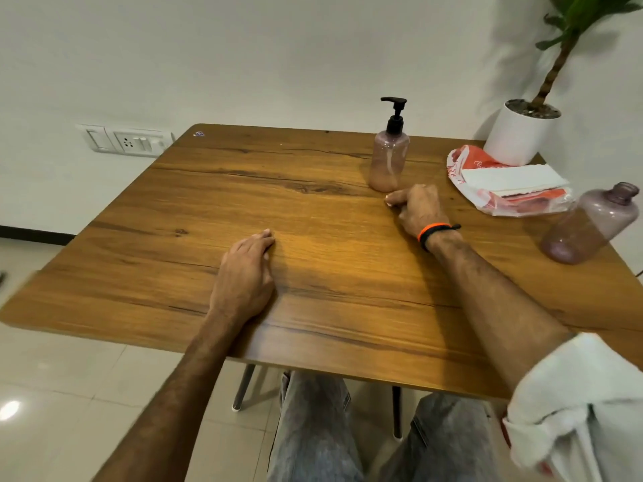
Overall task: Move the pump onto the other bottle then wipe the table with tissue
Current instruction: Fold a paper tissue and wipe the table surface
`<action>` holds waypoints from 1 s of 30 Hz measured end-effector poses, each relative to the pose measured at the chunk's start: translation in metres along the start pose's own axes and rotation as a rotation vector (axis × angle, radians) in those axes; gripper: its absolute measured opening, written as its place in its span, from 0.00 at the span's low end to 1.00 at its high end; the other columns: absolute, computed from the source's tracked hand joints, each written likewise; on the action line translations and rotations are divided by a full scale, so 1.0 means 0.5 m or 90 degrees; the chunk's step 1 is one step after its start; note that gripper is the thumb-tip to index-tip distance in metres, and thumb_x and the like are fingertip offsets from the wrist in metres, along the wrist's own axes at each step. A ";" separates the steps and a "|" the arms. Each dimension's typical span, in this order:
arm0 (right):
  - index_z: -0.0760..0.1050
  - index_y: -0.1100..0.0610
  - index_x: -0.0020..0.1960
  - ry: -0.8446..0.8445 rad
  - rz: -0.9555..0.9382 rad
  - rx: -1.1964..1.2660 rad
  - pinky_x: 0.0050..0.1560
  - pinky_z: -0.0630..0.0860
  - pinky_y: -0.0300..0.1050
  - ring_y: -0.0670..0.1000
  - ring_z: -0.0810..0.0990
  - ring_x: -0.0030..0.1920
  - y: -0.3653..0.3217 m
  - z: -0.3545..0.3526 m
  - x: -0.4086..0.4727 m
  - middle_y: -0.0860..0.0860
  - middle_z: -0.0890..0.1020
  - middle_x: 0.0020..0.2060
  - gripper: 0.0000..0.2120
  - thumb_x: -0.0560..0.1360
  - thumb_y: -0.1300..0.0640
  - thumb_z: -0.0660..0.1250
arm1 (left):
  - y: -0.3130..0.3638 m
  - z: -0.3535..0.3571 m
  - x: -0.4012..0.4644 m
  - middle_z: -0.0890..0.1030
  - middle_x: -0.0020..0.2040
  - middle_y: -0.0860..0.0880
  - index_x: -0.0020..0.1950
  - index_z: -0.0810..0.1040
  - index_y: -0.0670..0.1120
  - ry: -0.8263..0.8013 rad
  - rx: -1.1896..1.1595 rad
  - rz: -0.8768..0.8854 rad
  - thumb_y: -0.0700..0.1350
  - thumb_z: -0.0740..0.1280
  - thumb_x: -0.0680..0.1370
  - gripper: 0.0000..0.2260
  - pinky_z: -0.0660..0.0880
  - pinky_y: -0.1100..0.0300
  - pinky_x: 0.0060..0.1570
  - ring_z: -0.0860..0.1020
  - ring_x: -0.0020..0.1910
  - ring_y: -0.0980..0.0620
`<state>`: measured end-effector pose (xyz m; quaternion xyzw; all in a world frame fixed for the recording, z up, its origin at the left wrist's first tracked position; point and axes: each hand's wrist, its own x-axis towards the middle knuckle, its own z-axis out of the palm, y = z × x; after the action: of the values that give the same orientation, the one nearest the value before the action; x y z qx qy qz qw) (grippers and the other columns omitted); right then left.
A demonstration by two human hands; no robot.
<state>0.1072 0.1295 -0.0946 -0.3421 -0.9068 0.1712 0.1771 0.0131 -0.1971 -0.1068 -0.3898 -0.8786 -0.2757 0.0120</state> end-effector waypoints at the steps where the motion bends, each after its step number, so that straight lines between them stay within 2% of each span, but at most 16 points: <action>1: 0.82 0.49 0.54 -0.004 0.006 -0.004 0.70 0.68 0.47 0.54 0.78 0.58 0.003 0.002 -0.002 0.54 0.77 0.60 0.18 0.72 0.68 0.64 | 0.001 0.000 0.000 0.72 0.72 0.47 0.70 0.72 0.44 0.002 -0.002 -0.001 0.48 0.53 0.78 0.22 0.63 0.47 0.71 0.68 0.71 0.48; 3: 0.82 0.51 0.55 -0.028 -0.015 -0.003 0.69 0.68 0.46 0.55 0.76 0.59 -0.020 0.006 -0.033 0.55 0.76 0.60 0.18 0.72 0.68 0.63 | 0.004 -0.001 0.000 0.72 0.72 0.46 0.70 0.72 0.43 0.002 -0.006 -0.002 0.48 0.53 0.78 0.22 0.63 0.46 0.71 0.69 0.70 0.47; 5: 0.82 0.51 0.54 -0.055 -0.090 0.016 0.69 0.68 0.43 0.53 0.77 0.60 -0.062 0.003 -0.094 0.53 0.80 0.58 0.21 0.70 0.70 0.62 | 0.004 -0.003 0.000 0.72 0.72 0.47 0.70 0.72 0.43 0.002 -0.007 -0.003 0.48 0.53 0.78 0.22 0.63 0.45 0.71 0.68 0.71 0.47; 8: 0.81 0.53 0.58 -0.120 -0.227 0.015 0.62 0.69 0.37 0.51 0.76 0.58 -0.122 -0.014 -0.233 0.49 0.81 0.58 0.23 0.69 0.71 0.63 | 0.007 -0.004 -0.003 0.72 0.72 0.46 0.70 0.72 0.43 -0.007 -0.005 -0.004 0.48 0.53 0.78 0.23 0.63 0.45 0.71 0.68 0.71 0.46; 11: 0.80 0.54 0.59 -0.152 -0.335 0.067 0.52 0.70 0.40 0.51 0.74 0.52 -0.179 -0.045 -0.386 0.50 0.81 0.57 0.17 0.73 0.67 0.66 | 0.009 -0.002 -0.005 0.73 0.71 0.45 0.69 0.73 0.42 -0.005 0.015 -0.008 0.48 0.53 0.77 0.23 0.64 0.45 0.70 0.69 0.70 0.45; 14: 0.82 0.57 0.56 -0.195 -0.428 0.083 0.48 0.71 0.39 0.52 0.76 0.49 -0.185 -0.054 -0.457 0.52 0.84 0.53 0.13 0.72 0.65 0.71 | 0.010 -0.002 -0.009 0.73 0.71 0.44 0.69 0.72 0.42 -0.005 0.022 -0.004 0.48 0.53 0.78 0.23 0.64 0.45 0.70 0.70 0.69 0.45; 17: 0.79 0.53 0.61 -0.205 -0.336 0.063 0.50 0.63 0.32 0.49 0.73 0.53 -0.157 -0.048 -0.399 0.49 0.81 0.58 0.17 0.75 0.65 0.66 | 0.013 -0.002 -0.017 0.72 0.71 0.44 0.70 0.72 0.42 -0.007 0.023 -0.001 0.48 0.53 0.78 0.23 0.64 0.45 0.70 0.69 0.69 0.44; 19: 0.80 0.52 0.60 -0.156 -0.256 0.034 0.51 0.61 0.25 0.50 0.75 0.56 -0.116 -0.048 -0.326 0.48 0.81 0.58 0.20 0.73 0.69 0.64 | 0.017 -0.002 -0.023 0.72 0.71 0.44 0.70 0.72 0.41 -0.004 0.028 0.001 0.48 0.53 0.78 0.23 0.64 0.45 0.70 0.69 0.69 0.44; 20: 0.81 0.53 0.58 -0.120 -0.211 0.035 0.56 0.61 0.24 0.51 0.77 0.57 -0.091 -0.050 -0.284 0.49 0.83 0.57 0.22 0.71 0.71 0.63 | 0.018 -0.002 -0.027 0.72 0.71 0.44 0.70 0.72 0.41 -0.001 0.031 0.002 0.48 0.53 0.78 0.23 0.64 0.46 0.70 0.69 0.69 0.44; 22: 0.83 0.56 0.55 -0.044 -0.121 0.065 0.66 0.65 0.33 0.50 0.79 0.58 -0.040 -0.063 -0.208 0.51 0.84 0.54 0.22 0.69 0.74 0.62 | 0.022 -0.002 -0.031 0.73 0.71 0.44 0.69 0.73 0.41 0.003 0.036 0.001 0.47 0.53 0.77 0.23 0.64 0.47 0.70 0.70 0.69 0.43; 24: 0.83 0.58 0.54 0.001 -0.036 0.071 0.70 0.66 0.40 0.50 0.79 0.59 0.000 -0.078 -0.157 0.52 0.85 0.53 0.20 0.70 0.74 0.63 | 0.025 -0.003 -0.033 0.72 0.71 0.44 0.69 0.73 0.41 0.002 0.035 -0.002 0.47 0.53 0.77 0.24 0.64 0.47 0.70 0.70 0.69 0.43; 27: 0.83 0.56 0.55 0.021 0.062 0.067 0.70 0.61 0.36 0.51 0.78 0.61 0.043 -0.083 -0.113 0.53 0.83 0.55 0.19 0.71 0.73 0.63 | 0.027 -0.003 -0.032 0.72 0.71 0.44 0.69 0.73 0.41 0.004 0.042 -0.002 0.47 0.52 0.77 0.24 0.64 0.48 0.70 0.70 0.69 0.43; 30: 0.83 0.52 0.53 0.000 0.070 0.053 0.72 0.64 0.43 0.52 0.77 0.61 0.039 -0.062 -0.122 0.54 0.81 0.58 0.20 0.70 0.71 0.63 | 0.025 0.000 -0.031 0.73 0.71 0.43 0.69 0.73 0.41 0.004 0.053 0.002 0.47 0.52 0.77 0.24 0.64 0.48 0.70 0.70 0.69 0.43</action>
<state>0.1747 0.1079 -0.0883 -0.3840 -0.8787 0.2180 0.1814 0.0327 -0.2009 -0.1043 -0.3896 -0.8886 -0.2399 0.0315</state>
